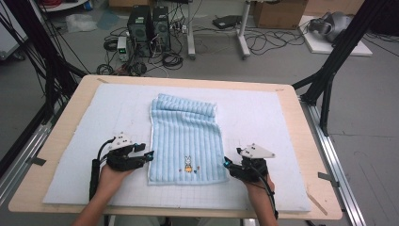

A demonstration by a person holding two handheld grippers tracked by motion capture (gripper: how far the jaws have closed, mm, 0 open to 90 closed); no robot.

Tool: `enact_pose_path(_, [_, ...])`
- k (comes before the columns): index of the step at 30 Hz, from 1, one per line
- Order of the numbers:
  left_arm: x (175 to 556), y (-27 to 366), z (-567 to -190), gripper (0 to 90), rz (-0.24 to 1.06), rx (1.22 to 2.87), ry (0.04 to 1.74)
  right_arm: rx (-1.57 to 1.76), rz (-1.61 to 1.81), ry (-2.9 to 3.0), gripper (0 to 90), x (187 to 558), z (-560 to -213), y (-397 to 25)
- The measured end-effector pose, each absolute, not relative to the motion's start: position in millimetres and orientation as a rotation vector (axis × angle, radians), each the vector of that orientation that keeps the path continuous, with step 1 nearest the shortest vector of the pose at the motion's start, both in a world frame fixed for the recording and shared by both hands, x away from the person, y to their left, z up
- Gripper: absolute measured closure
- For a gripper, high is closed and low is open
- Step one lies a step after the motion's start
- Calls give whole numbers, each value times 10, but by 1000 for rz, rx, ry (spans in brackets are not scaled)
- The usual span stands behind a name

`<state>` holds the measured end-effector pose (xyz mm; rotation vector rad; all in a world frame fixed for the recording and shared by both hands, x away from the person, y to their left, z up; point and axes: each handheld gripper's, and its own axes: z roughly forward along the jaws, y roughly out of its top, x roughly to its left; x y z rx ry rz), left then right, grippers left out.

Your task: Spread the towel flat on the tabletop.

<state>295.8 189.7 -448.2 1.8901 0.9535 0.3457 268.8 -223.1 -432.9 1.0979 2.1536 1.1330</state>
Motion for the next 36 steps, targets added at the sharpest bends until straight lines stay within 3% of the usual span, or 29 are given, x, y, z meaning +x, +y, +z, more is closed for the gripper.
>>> enact_pose_path(4, [2871,1803,-4495,447,365,1954,940,1092,1120,2203,468,2645,-4397,-2175])
enact_pose_path(8, [2835,1698,-4509,490,387,2037,908,1058,1115,2263,531,2633,-4424,-2089])
enact_pose_path(13, [2804,1636,-4513,559,424,2065,908,1050,1114,2292,482,2678,-4459,-1969])
enact_pose_path(17, [2771,1605,-4510,776,432,2089,842,1014,1069,2340,505,2713,-4506,-1882])
enact_pose_path(19, [2769,1605,-4510,820,418,2084,846,1034,1094,2359,568,2719,-4509,-1889])
enact_pose_path(21, [2776,1621,-4508,836,402,2081,851,1024,1119,2392,682,2713,-4501,-1906])
enact_pose_path(25, [2753,1644,-4506,847,384,2076,859,991,1112,2435,822,2669,-4480,-1899])
enact_pose_path(36, [2456,1825,-4514,849,307,2062,833,920,1105,2549,830,2442,-4432,-1857])
